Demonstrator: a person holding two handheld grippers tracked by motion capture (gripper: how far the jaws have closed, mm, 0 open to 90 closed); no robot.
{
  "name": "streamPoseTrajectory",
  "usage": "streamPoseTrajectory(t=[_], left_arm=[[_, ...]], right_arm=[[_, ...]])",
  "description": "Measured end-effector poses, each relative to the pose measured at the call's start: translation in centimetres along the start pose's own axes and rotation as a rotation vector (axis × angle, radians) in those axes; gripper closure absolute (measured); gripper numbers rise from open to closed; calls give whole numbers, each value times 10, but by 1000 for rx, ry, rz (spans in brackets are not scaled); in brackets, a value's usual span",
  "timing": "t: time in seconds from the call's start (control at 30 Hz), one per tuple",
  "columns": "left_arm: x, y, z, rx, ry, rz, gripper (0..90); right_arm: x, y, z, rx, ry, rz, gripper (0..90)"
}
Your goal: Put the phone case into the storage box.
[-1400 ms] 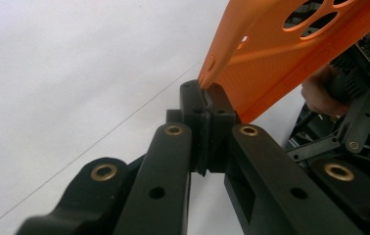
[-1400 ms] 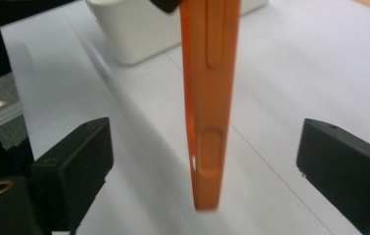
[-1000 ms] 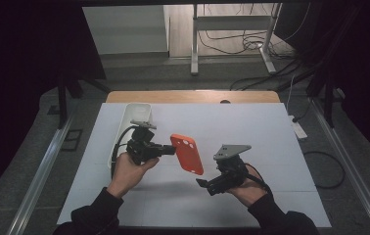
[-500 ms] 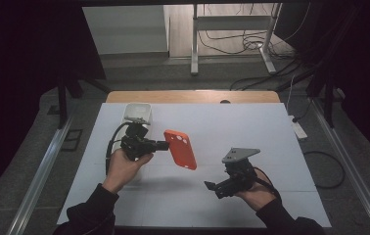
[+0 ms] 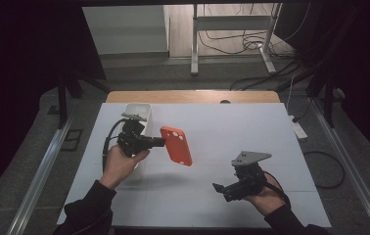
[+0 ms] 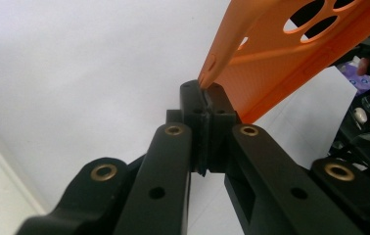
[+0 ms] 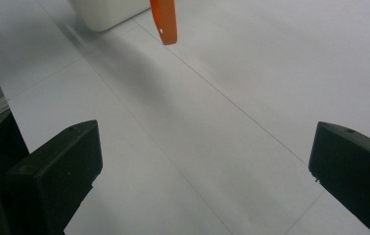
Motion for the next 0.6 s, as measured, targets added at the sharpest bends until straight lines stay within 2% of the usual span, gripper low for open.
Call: streamPoseTrajectory(t=[0.6], left_arm=[[8, 13, -14, 26, 15, 11, 890]], right_arm=[[-22, 17, 15, -42, -63, 7, 0]])
Point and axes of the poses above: each handheld gripper's, and its own axes: y roughly backward along the jaws, x roughly out of its top, z roughly to its right, the point moved 10 cm from there along -y, roughly forward along the jaws, and after that the axes turned 11 degrees about -z, right-handed, at the moved point
